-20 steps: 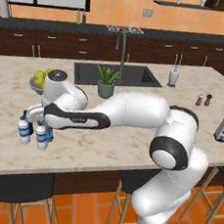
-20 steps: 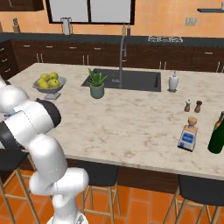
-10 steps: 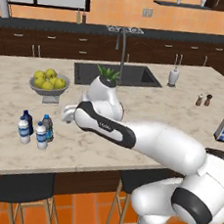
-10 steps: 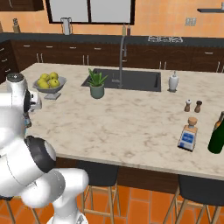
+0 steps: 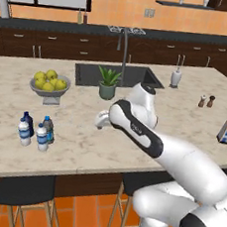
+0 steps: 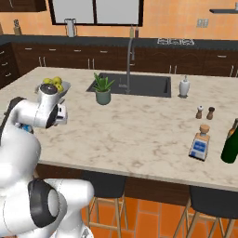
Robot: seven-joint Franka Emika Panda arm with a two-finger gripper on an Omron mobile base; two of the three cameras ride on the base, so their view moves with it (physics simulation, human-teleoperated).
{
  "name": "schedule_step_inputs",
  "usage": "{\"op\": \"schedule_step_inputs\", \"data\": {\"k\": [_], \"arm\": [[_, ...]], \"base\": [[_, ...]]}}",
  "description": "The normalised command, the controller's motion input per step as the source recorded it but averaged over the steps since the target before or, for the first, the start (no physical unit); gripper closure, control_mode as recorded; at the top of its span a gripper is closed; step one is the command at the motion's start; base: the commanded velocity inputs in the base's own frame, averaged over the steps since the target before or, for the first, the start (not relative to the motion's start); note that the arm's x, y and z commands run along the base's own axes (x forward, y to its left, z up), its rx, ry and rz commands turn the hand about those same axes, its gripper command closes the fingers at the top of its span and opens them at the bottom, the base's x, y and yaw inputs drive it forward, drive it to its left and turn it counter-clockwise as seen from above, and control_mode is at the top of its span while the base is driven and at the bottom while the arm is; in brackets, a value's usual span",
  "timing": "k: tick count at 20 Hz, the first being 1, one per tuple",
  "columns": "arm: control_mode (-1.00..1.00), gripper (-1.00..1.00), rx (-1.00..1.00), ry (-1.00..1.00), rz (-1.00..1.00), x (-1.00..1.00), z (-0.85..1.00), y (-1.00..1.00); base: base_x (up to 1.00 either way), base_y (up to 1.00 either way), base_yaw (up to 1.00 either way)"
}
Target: Move the plastic bottles in the middle to the plastics group, and the glass bottles in the middle to the glass group.
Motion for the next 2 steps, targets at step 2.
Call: {"op": "schedule_step_inputs", "data": {"k": [2], "arm": [[-1.00,-1.00,0.00,0.30,-0.07,-0.07,0.25,-0.86]], "base": [[0.00,0.00,0.00]]}}
